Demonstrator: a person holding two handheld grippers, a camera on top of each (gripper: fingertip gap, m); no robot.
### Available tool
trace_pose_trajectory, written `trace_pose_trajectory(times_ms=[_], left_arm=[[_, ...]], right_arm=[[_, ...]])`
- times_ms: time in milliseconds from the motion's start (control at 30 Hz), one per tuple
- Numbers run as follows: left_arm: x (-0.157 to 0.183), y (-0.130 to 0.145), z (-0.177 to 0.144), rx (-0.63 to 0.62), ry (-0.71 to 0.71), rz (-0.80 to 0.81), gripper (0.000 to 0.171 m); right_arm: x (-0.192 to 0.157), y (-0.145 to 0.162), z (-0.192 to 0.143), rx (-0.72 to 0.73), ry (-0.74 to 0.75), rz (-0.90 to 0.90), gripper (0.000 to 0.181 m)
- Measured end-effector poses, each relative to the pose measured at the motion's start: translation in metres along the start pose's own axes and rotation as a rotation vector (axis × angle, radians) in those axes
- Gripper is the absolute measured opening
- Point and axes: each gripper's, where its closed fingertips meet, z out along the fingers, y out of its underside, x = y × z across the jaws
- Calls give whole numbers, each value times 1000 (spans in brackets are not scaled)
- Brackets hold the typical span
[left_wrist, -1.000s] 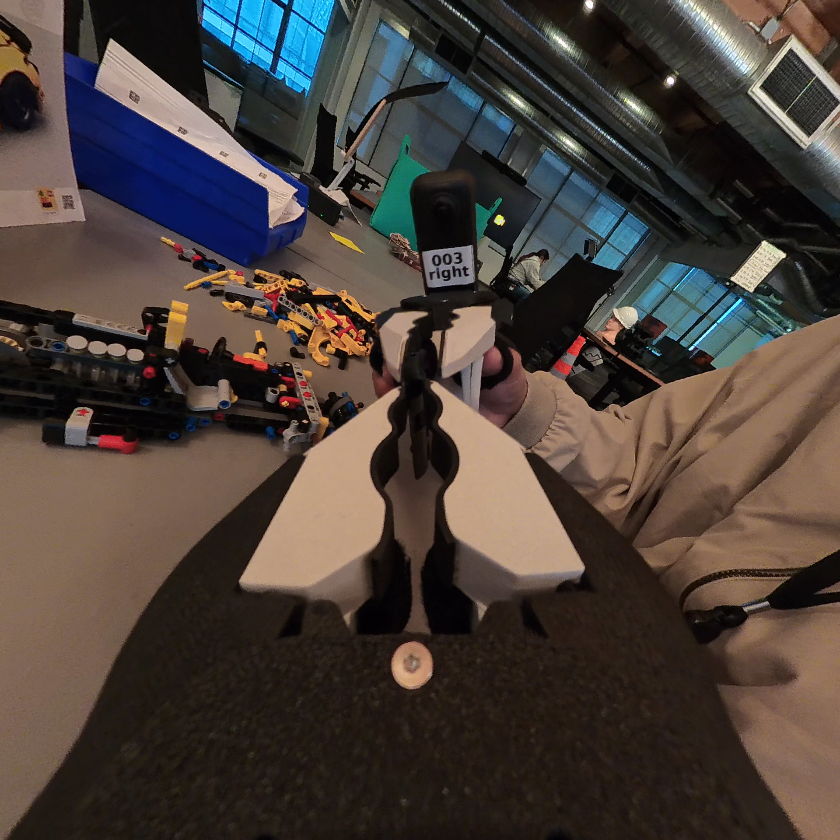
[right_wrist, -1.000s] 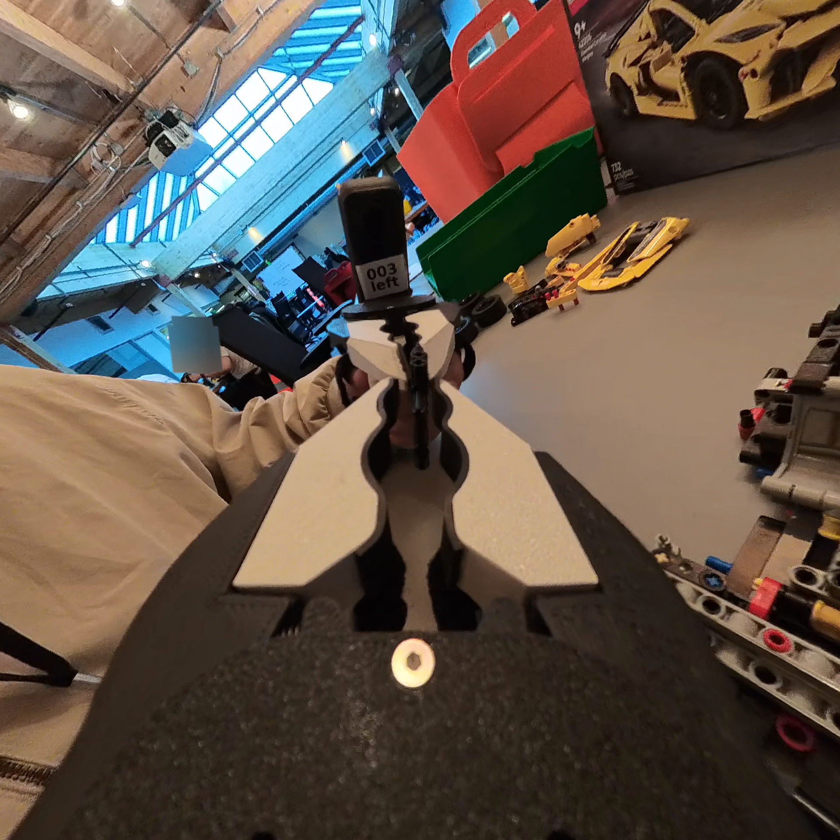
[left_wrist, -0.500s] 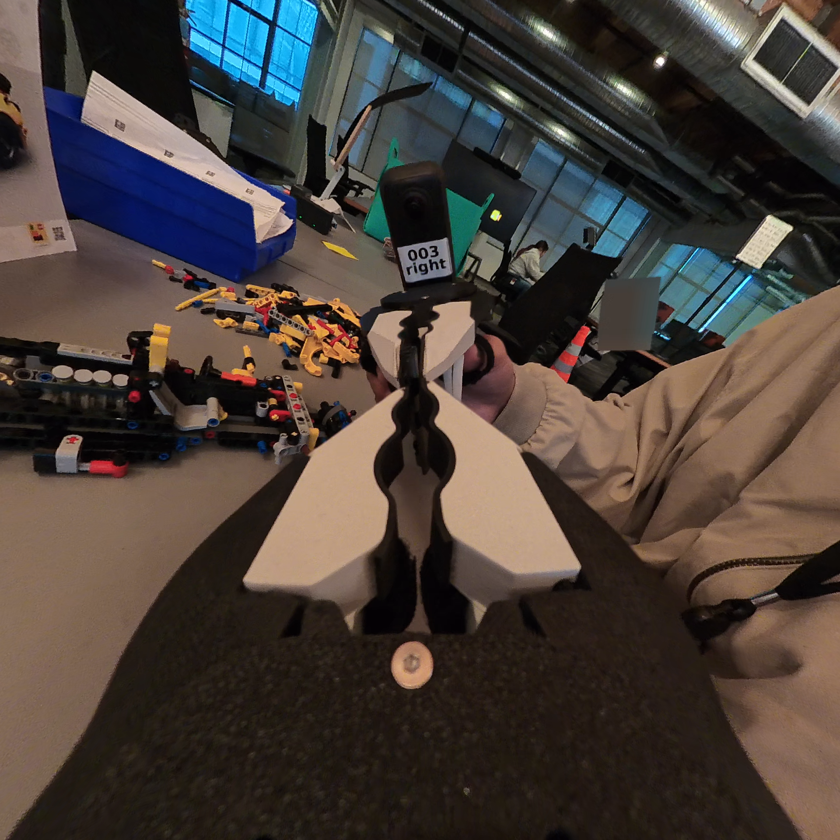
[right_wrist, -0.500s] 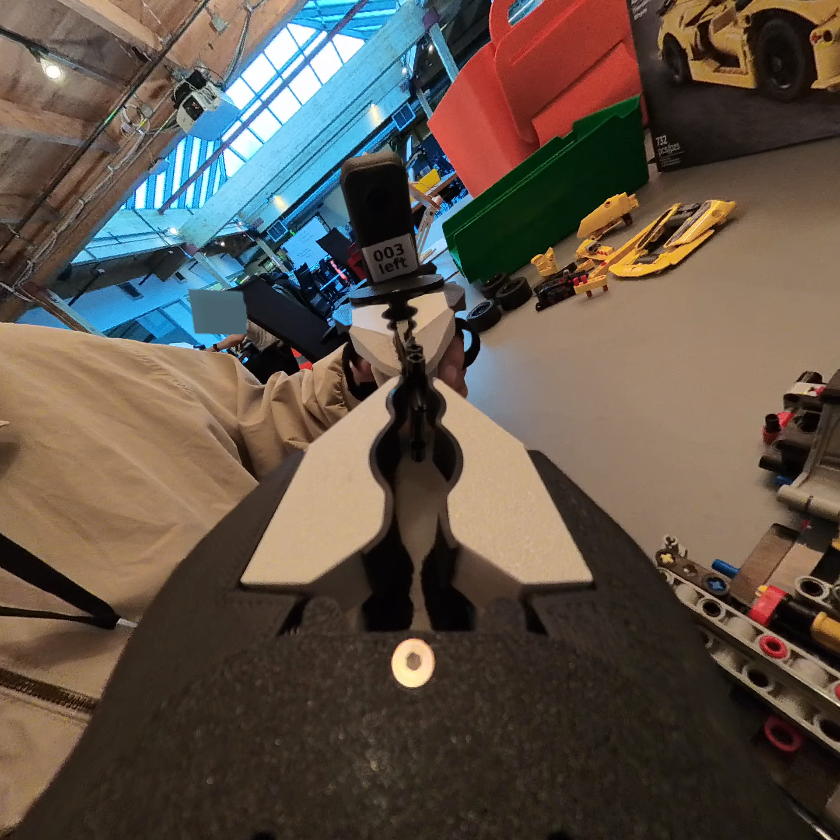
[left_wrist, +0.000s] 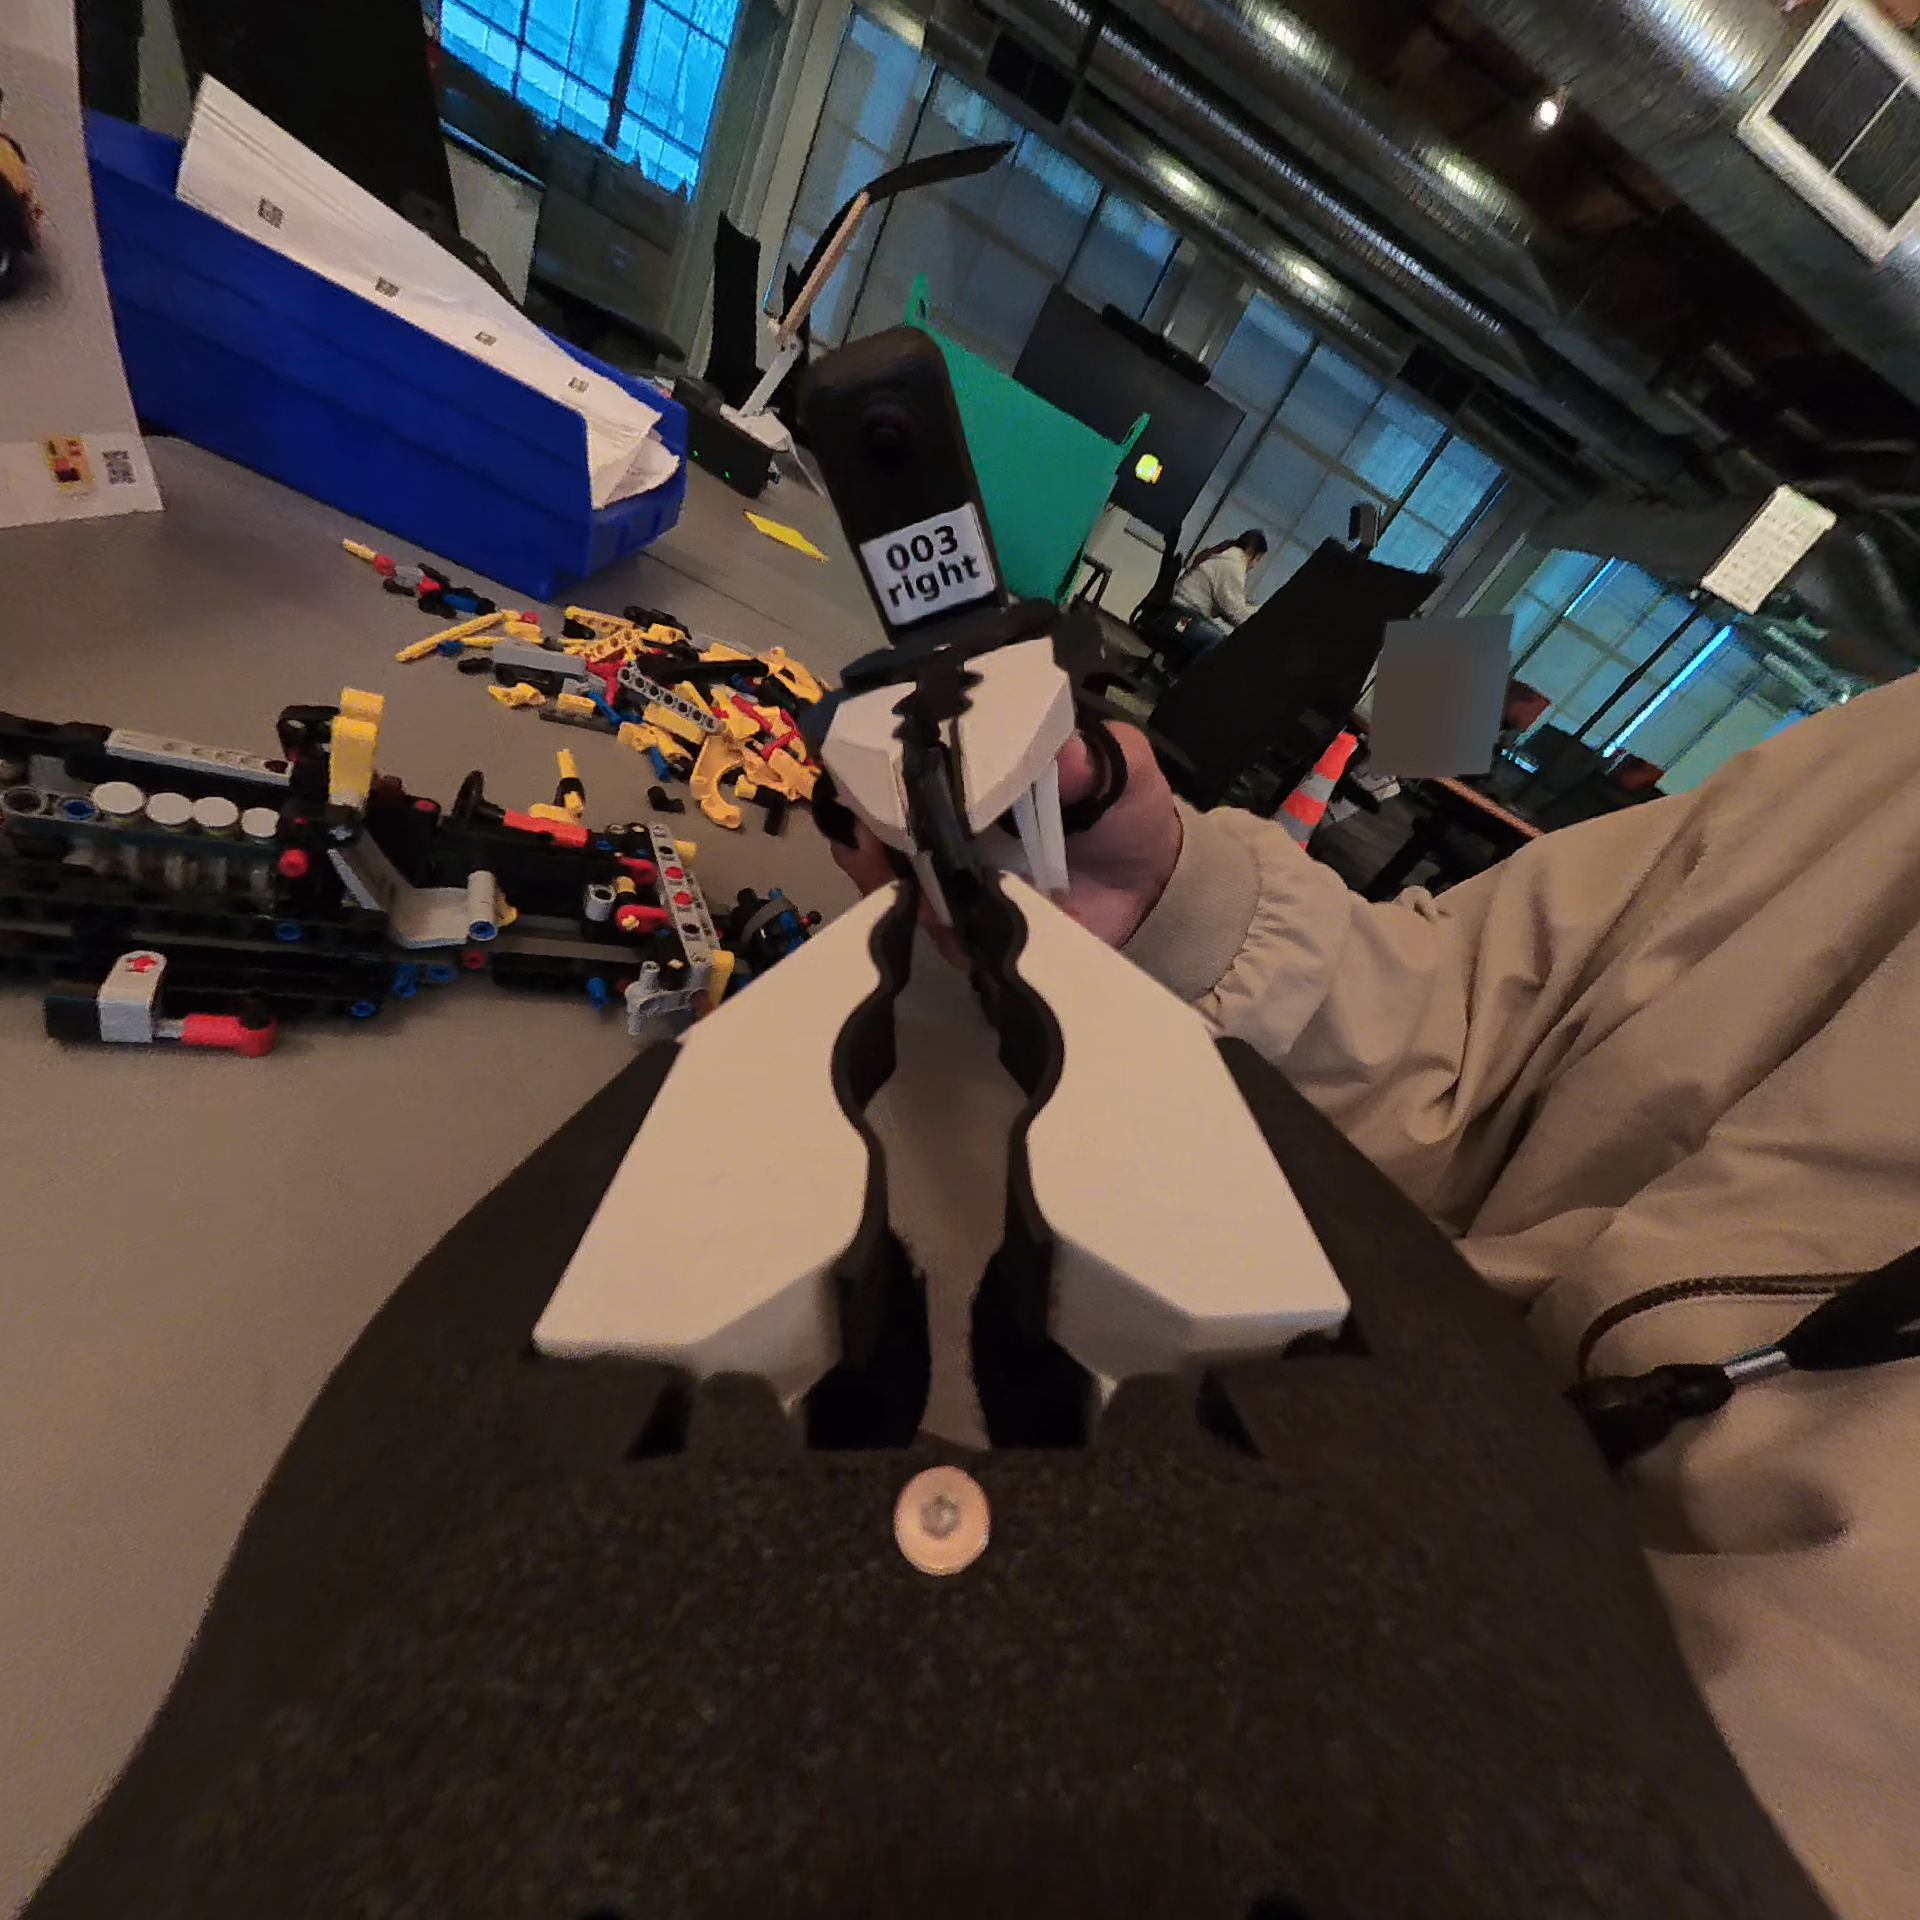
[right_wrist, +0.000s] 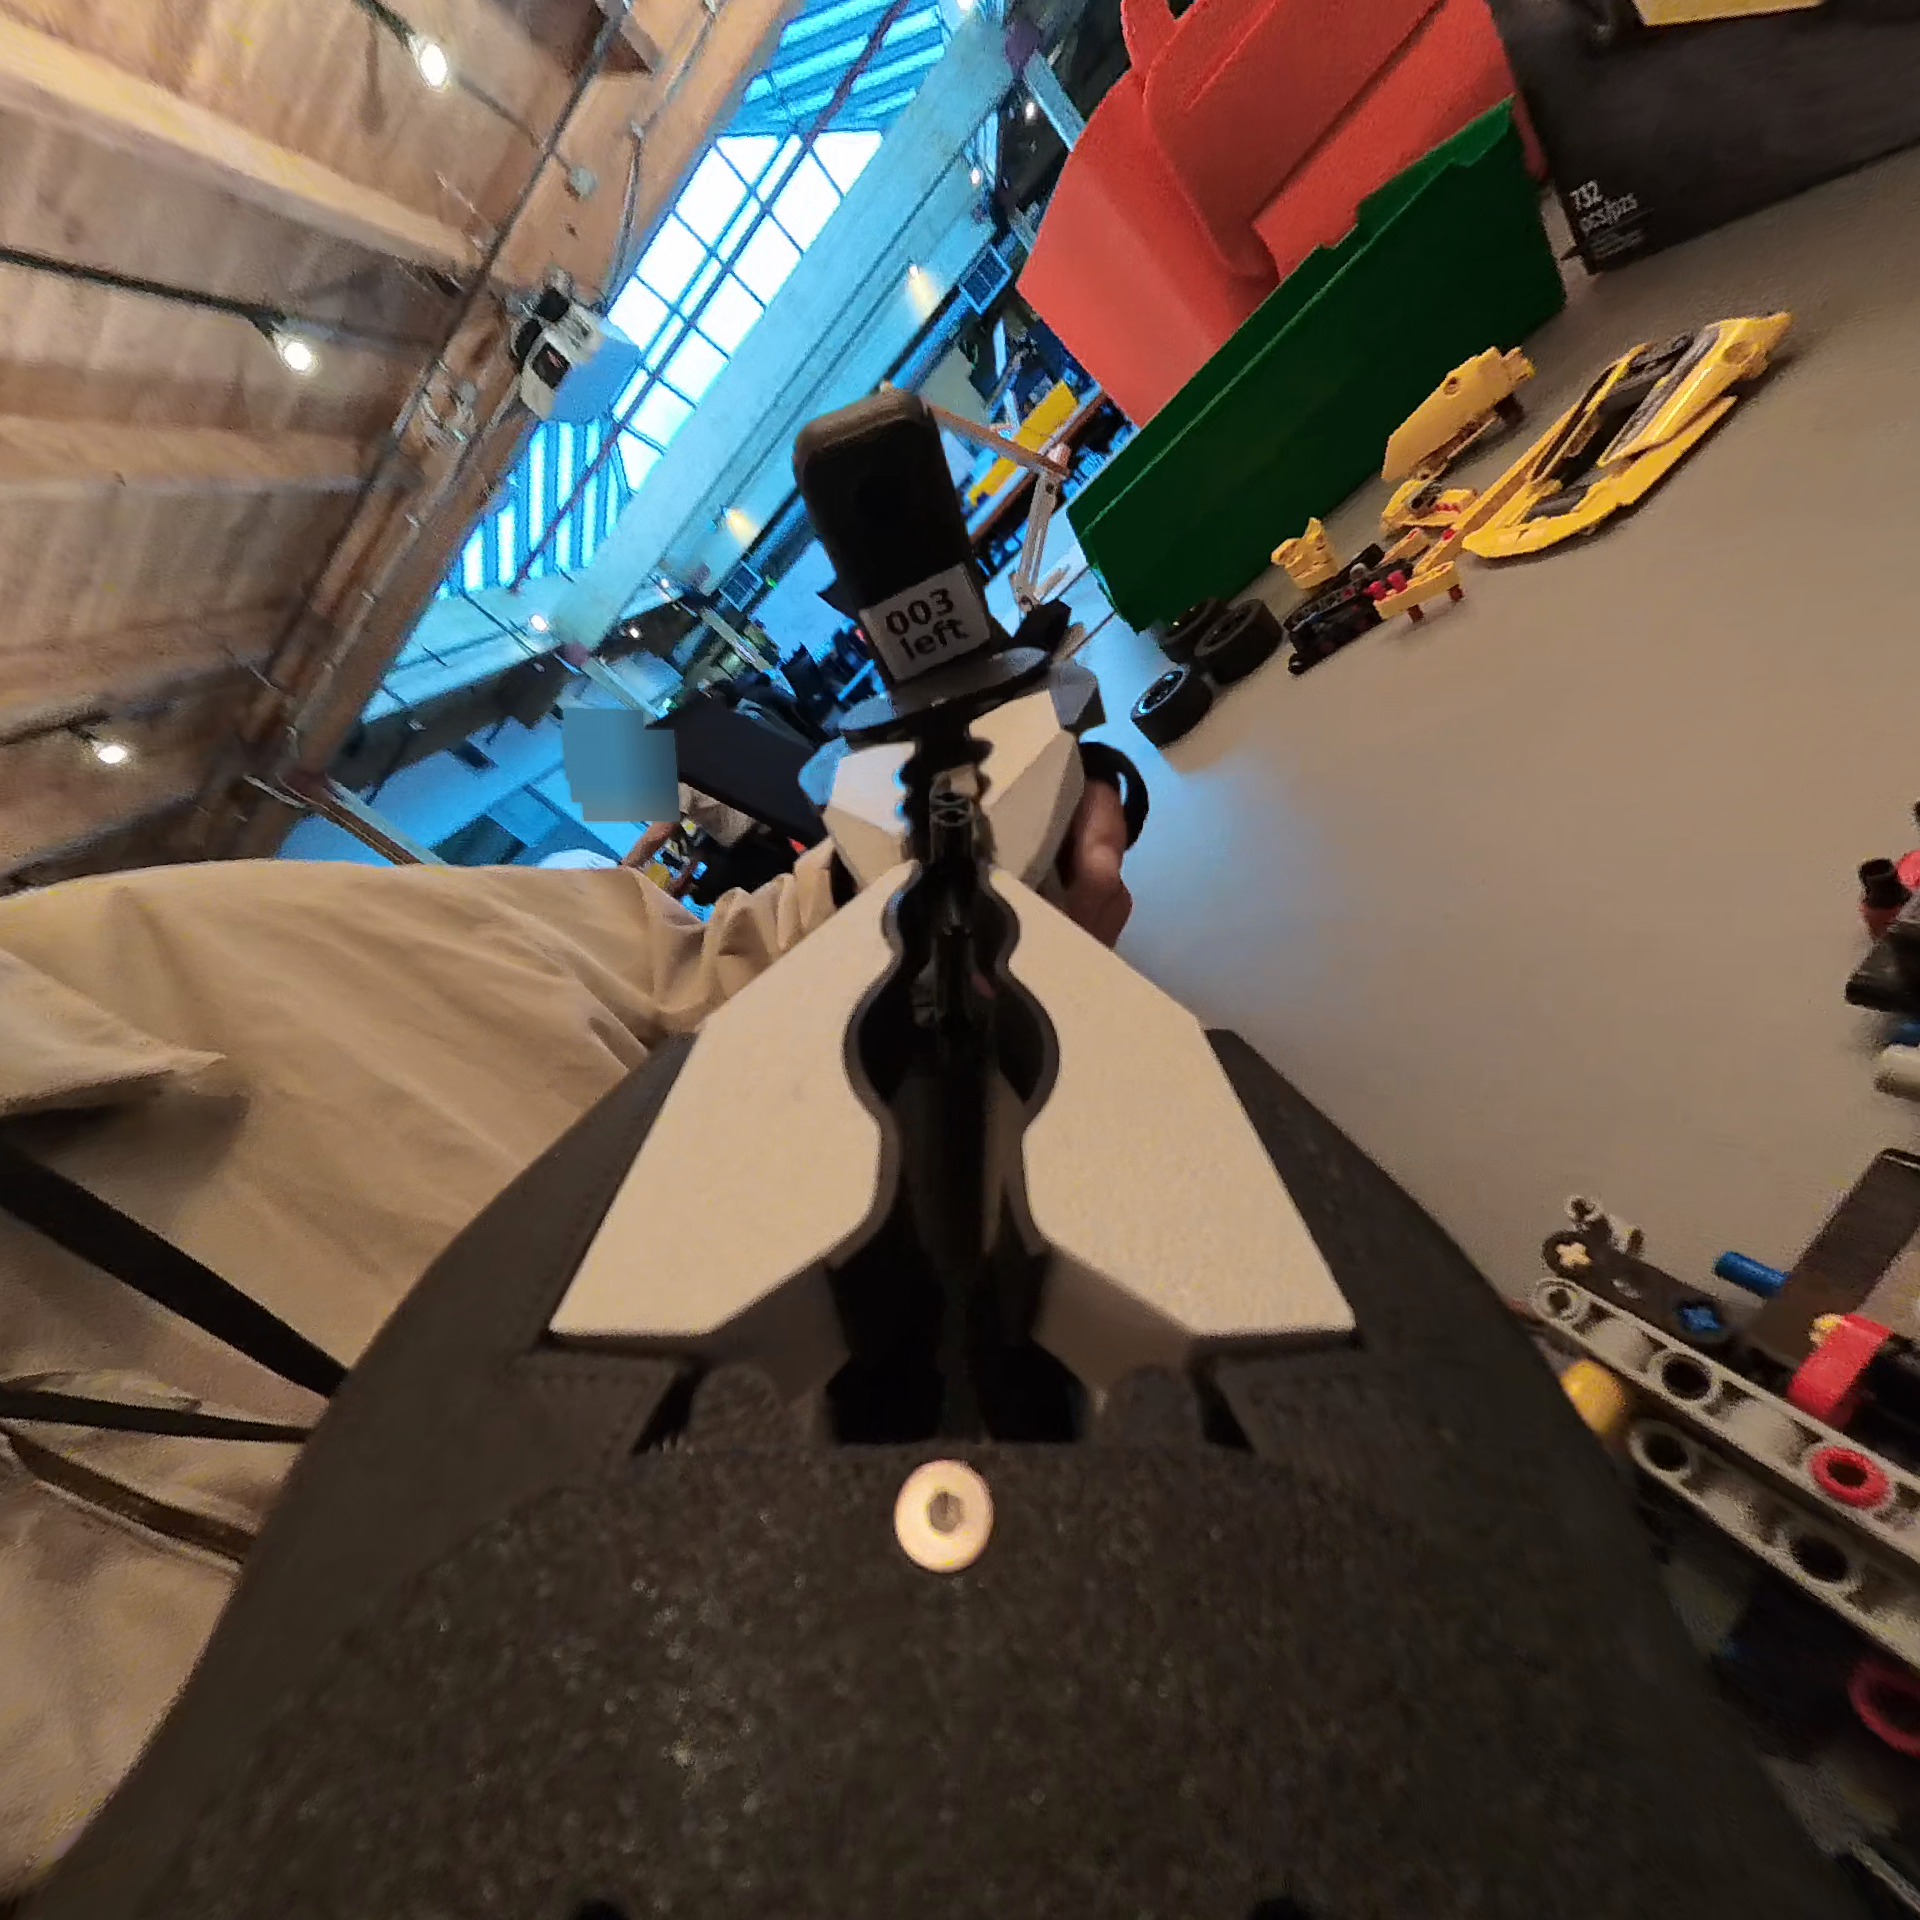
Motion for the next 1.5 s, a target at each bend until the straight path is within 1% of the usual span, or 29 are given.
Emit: trace_pose_trajectory(times_ms=[67,100,200,333,433,500,567,667,733,867,933,967,1067,1167,1233,1367,1500], left_arm=[[2,5,4,-21,6,5,13],[3,6,6,-27,10,3,9],[0,7,6,-23,0,-3,8],[-4,0,-1,21,18,-90,6],[-5,-1,-4,30,23,-93,6],[-8,-5,-8,57,19,-108,6],[-8,-6,-10,55,13,-105,7],[-6,-2,-8,25,18,-88,7],[-4,3,-5,-4,23,-83,7],[-2,8,-1,-33,48,-108,7],[-8,7,1,-29,-17,-59,8],[-7,7,1,-28,-25,-38,12],[-1,7,1,-30,8,-23,8],[2,6,0,-30,12,-7,7],[5,6,-1,-25,42,-26,7],[5,8,0,-40,41,-19,6],[6,8,0,-39,39,-18,6]], right_arm=[[0,0,1,5,2,1,6],[1,0,2,8,5,2,6],[3,-1,1,29,12,11,6],[5,-2,-3,39,3,34,6],[6,-3,-2,44,14,10,6],[4,-4,-4,53,7,1,21],[4,-1,-6,37,21,-34,16],[6,1,-4,18,44,-60,14],[4,0,-3,30,29,-41,6],[3,3,-4,6,30,-53,5],[10,6,-4,-14,67,-44,4],[8,12,-2,-49,55,-39,4],[4,12,2,-47,35,-42,4],[2,13,3,-43,17,-33,5],[-2,13,3,-43,-14,-29,5],[-1,15,2,-64,2,-66,5],[-2,17,2,-71,-7,-58,3]])
